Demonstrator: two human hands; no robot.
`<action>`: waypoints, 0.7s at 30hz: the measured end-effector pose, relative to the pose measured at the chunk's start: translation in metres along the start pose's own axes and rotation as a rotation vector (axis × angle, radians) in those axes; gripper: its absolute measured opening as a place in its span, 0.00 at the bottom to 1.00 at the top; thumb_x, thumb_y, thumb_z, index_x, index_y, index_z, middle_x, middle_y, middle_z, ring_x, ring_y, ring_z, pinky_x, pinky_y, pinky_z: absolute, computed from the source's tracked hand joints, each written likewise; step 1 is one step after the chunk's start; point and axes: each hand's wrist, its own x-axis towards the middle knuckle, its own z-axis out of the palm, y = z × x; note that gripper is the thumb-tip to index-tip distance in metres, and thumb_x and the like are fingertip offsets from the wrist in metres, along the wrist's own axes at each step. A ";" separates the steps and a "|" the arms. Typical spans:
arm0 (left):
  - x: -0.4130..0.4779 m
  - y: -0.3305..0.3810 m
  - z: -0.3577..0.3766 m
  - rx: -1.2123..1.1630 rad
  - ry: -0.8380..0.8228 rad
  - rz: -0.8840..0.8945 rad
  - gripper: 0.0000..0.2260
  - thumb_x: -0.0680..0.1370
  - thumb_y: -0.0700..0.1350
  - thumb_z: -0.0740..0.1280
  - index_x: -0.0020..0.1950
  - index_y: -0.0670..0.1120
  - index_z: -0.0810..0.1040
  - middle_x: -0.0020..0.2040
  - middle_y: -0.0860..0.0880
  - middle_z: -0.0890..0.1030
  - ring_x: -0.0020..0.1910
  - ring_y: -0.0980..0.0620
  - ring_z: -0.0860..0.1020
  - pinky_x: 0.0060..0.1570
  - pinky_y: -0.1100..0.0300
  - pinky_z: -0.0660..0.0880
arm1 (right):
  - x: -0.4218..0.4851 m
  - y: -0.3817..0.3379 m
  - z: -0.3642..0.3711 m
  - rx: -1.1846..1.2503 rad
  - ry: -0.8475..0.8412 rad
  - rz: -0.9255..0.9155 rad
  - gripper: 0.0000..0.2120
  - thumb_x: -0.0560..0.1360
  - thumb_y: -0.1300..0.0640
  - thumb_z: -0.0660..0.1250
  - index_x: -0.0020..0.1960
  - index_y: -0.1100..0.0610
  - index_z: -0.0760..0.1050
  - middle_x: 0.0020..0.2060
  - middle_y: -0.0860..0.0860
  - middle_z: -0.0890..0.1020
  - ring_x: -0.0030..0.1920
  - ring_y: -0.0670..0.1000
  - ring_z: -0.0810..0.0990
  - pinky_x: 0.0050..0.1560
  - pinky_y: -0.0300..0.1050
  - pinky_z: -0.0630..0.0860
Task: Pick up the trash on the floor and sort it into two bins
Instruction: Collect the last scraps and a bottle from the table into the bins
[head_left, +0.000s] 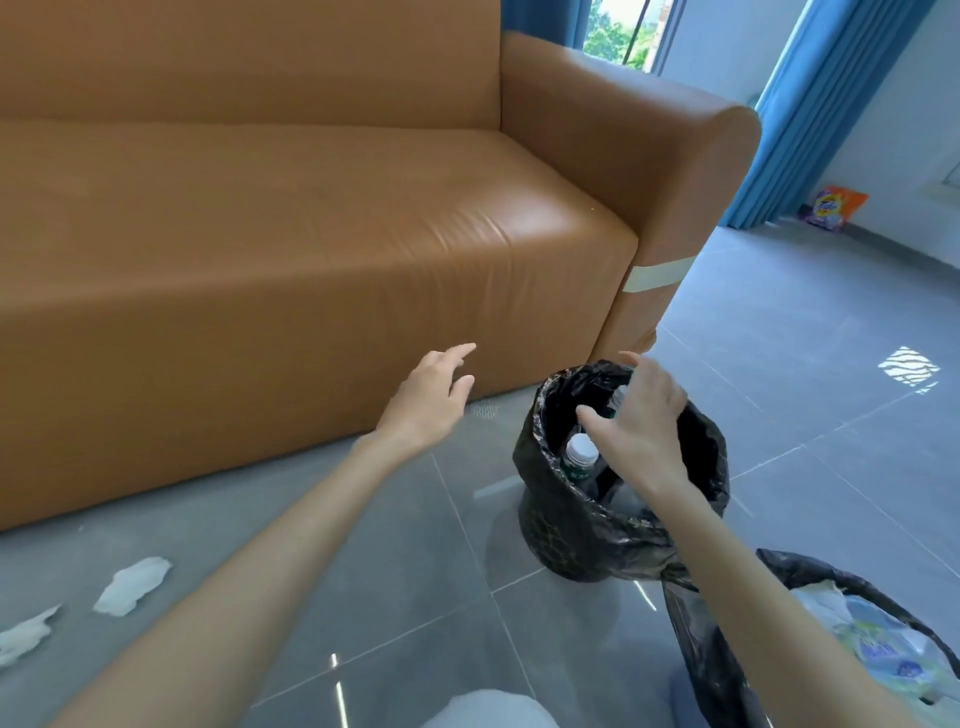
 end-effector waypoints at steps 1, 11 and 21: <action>-0.005 -0.010 -0.012 0.013 0.017 -0.019 0.19 0.81 0.47 0.57 0.73 0.54 0.64 0.65 0.50 0.71 0.59 0.48 0.74 0.63 0.52 0.69 | -0.002 -0.016 0.002 0.027 -0.018 -0.041 0.30 0.72 0.53 0.69 0.70 0.56 0.61 0.66 0.54 0.68 0.70 0.57 0.59 0.66 0.49 0.63; -0.105 -0.115 -0.113 -0.003 0.204 -0.253 0.18 0.81 0.45 0.57 0.72 0.50 0.66 0.61 0.52 0.75 0.54 0.51 0.75 0.59 0.56 0.69 | -0.054 -0.165 0.091 0.010 -0.366 -0.395 0.20 0.75 0.54 0.64 0.67 0.51 0.66 0.61 0.48 0.73 0.62 0.53 0.69 0.51 0.47 0.69; -0.291 -0.248 -0.127 -0.085 0.387 -0.647 0.16 0.79 0.39 0.60 0.68 0.43 0.70 0.56 0.45 0.78 0.53 0.46 0.78 0.53 0.59 0.70 | -0.157 -0.255 0.212 -0.162 -0.870 -0.620 0.16 0.75 0.55 0.63 0.62 0.50 0.72 0.58 0.49 0.77 0.61 0.52 0.74 0.55 0.46 0.71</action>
